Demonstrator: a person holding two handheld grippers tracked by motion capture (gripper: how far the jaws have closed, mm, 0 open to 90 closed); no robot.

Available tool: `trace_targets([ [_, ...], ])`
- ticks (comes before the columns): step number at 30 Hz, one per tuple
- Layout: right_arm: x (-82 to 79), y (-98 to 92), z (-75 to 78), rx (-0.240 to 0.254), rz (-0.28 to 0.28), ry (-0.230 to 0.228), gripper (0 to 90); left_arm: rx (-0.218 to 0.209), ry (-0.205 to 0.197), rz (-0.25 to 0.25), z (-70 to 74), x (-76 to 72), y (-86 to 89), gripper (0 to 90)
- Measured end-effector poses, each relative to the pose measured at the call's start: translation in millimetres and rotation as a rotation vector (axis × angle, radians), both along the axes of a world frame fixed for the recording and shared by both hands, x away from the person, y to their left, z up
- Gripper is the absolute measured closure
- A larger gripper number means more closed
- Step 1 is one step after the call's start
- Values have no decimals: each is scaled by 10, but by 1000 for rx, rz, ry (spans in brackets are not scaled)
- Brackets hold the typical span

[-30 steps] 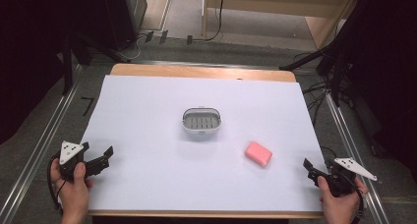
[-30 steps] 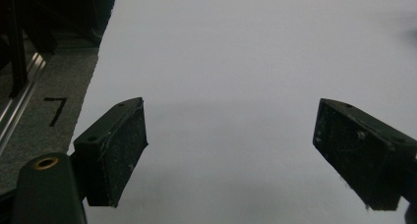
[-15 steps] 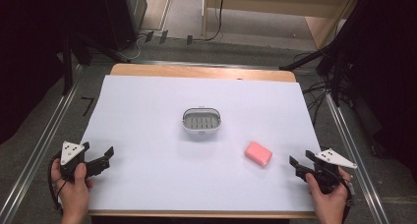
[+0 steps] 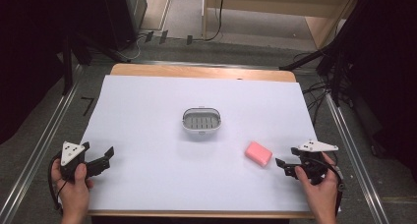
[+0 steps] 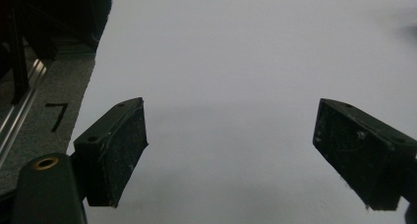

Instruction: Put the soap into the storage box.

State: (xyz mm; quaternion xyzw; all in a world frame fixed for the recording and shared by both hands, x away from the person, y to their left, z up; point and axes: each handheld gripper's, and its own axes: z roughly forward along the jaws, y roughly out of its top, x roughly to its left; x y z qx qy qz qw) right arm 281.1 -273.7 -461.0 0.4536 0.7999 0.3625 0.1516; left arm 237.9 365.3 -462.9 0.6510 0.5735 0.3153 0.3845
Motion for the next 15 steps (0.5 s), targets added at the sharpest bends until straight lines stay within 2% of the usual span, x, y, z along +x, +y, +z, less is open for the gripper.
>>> trace_targets([
  [2, 14, 40, 26, -25, 25, 4, 243, 0, 0, -1, 0, 0, 0, 137],
  [8, 73, 125, 93, -59, 65, 35, 189, 0, 0, -2, 0, 0, 0, 137],
  [11, 105, 174, 124, -82, 102, 38, 180, 3, 1, -3, 0, 1, 0, 137],
  [15, 143, 247, 156, -113, 124, 45, 147, 7, 4, -7, 2, 1, -1, 137],
])
